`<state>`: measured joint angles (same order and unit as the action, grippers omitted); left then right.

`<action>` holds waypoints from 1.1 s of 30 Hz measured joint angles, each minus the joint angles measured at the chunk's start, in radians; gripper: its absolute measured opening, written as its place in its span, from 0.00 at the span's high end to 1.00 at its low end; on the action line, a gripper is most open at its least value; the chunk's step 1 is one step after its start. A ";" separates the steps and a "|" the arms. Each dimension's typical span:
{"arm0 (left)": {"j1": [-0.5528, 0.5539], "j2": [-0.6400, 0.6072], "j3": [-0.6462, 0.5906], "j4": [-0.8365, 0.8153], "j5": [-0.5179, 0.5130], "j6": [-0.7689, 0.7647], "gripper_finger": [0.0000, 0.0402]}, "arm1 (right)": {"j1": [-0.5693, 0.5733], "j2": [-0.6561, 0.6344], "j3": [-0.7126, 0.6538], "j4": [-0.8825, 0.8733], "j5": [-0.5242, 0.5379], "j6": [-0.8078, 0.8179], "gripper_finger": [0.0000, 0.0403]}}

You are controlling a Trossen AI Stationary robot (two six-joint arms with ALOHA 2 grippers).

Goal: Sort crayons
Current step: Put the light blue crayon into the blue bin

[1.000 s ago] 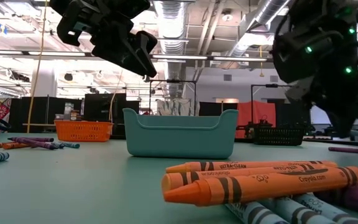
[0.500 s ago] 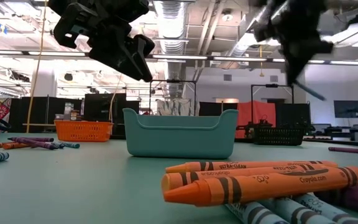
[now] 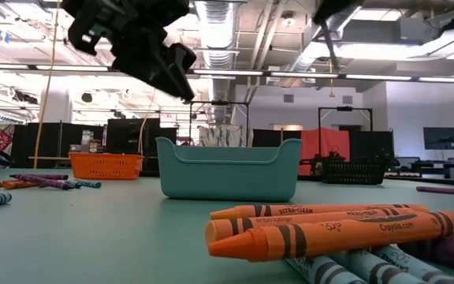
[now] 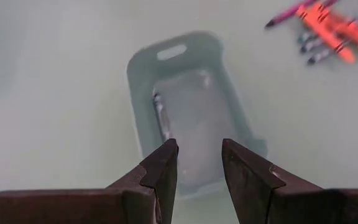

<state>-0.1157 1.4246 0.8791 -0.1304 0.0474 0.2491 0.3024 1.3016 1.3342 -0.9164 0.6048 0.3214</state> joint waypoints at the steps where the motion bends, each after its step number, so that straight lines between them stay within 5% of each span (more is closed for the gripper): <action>1: -0.003 0.000 0.000 0.022 0.012 -0.007 0.71 | 0.017 0.005 0.000 0.042 0.000 -0.016 1.00; 10: -0.101 0.000 0.000 0.353 0.077 -0.030 0.71 | 0.125 0.125 0.000 0.399 0.008 -0.205 1.00; 14: -0.148 0.000 0.000 0.476 0.009 -0.028 0.71 | 0.150 0.182 0.000 0.500 0.024 -0.261 1.00; 22: -0.215 0.035 0.002 0.577 -0.298 -0.003 0.71 | 0.191 0.243 0.000 0.670 0.029 -0.352 1.00; 33: -0.221 0.051 0.000 0.671 -0.290 -0.041 0.71 | 0.198 0.244 -0.001 0.696 0.050 -0.360 1.00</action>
<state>-0.3370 1.4761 0.8787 0.5410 -0.2421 0.2081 0.5000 1.5452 1.3334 -0.2205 0.6544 -0.0383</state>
